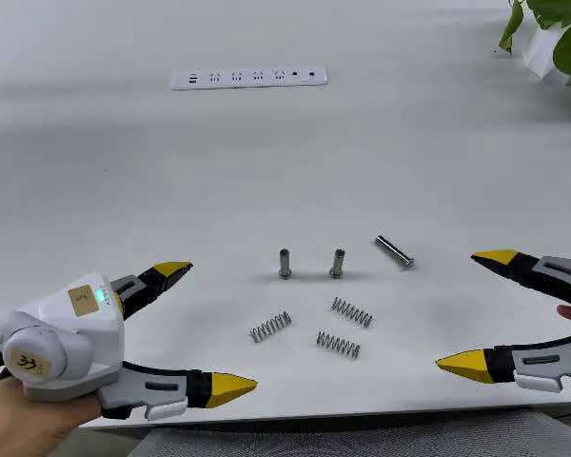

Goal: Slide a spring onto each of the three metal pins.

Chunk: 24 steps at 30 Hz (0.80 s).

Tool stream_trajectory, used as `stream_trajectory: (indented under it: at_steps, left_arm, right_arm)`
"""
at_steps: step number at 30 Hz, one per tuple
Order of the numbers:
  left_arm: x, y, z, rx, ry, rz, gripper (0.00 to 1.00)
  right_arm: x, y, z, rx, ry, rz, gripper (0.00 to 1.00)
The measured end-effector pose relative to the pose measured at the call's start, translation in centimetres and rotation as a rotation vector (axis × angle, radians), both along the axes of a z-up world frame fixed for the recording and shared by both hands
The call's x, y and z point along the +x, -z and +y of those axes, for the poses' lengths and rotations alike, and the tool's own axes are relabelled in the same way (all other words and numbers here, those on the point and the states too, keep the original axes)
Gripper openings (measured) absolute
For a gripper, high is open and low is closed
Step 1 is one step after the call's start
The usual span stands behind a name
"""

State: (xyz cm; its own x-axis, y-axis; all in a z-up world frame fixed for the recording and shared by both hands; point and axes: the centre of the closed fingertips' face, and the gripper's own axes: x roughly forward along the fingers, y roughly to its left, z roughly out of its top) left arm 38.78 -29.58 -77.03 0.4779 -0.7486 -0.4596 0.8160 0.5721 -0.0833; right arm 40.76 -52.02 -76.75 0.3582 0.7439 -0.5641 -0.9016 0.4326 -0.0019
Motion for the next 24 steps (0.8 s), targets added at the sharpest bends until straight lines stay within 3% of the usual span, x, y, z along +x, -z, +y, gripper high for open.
stream_trajectory:
  at_steps: [24]
  left_arm:
    - [0.05,0.01,-0.15,-0.007,0.004,0.005,1.00]
  right_arm:
    - [0.34,-0.52,0.19,0.008,0.008,-0.004,0.84]
